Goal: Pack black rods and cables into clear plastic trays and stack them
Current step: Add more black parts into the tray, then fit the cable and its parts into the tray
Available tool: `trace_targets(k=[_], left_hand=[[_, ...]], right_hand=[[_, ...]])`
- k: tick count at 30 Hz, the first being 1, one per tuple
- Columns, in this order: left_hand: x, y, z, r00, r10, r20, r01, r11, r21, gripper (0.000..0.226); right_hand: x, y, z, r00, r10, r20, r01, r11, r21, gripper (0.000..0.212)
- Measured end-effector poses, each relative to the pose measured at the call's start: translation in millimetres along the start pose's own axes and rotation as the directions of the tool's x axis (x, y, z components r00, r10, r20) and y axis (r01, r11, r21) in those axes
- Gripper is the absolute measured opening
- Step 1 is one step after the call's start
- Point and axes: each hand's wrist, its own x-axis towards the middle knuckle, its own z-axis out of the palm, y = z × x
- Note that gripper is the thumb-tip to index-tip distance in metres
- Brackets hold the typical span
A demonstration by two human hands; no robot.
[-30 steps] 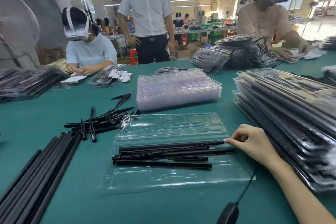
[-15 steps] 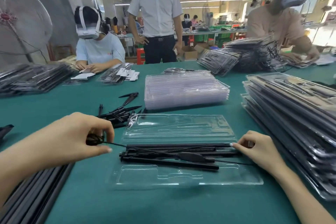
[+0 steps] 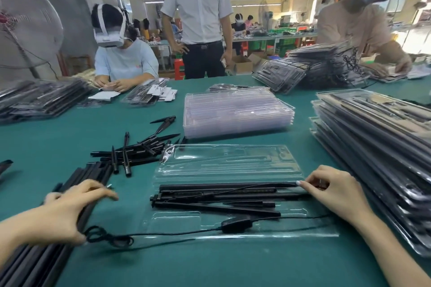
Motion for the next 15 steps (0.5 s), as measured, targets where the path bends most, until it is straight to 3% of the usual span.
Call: trace_targets(k=[2, 4, 7, 10, 15], left_hand=[[4, 45, -9, 0.985, 0.174, 0.006, -0.172, 0.979, -0.109, 0.091], [12, 106, -13, 0.947, 0.319, -0.032, -0.321, 0.939, -0.12, 0.07], [33, 181, 1, 0.875, 0.439, -0.204, -0.462, 0.883, -0.084, 0.038], [53, 216, 26, 0.858, 0.438, -0.267, -0.469, 0.881, -0.063, 0.032], [63, 212, 42, 0.876, 0.433, -0.21, -0.474, 0.853, -0.217, 0.028]], right_hand=[[-1, 0, -1, 1.0, 0.004, -0.003, -0.005, 1.0, -0.015, 0.024], [-1, 1, 0, 1.0, 0.005, 0.006, -0.005, 1.0, -0.018, 0.023], [-4, 3, 0, 1.0, 0.004, 0.024, -0.004, 1.0, 0.008, 0.023], [-5, 5, 0, 1.0, 0.006, 0.024, -0.007, 0.999, 0.033, 0.023], [-3, 2, 0, 0.999, 0.0, 0.038, -0.001, 1.0, 0.024, 0.024]])
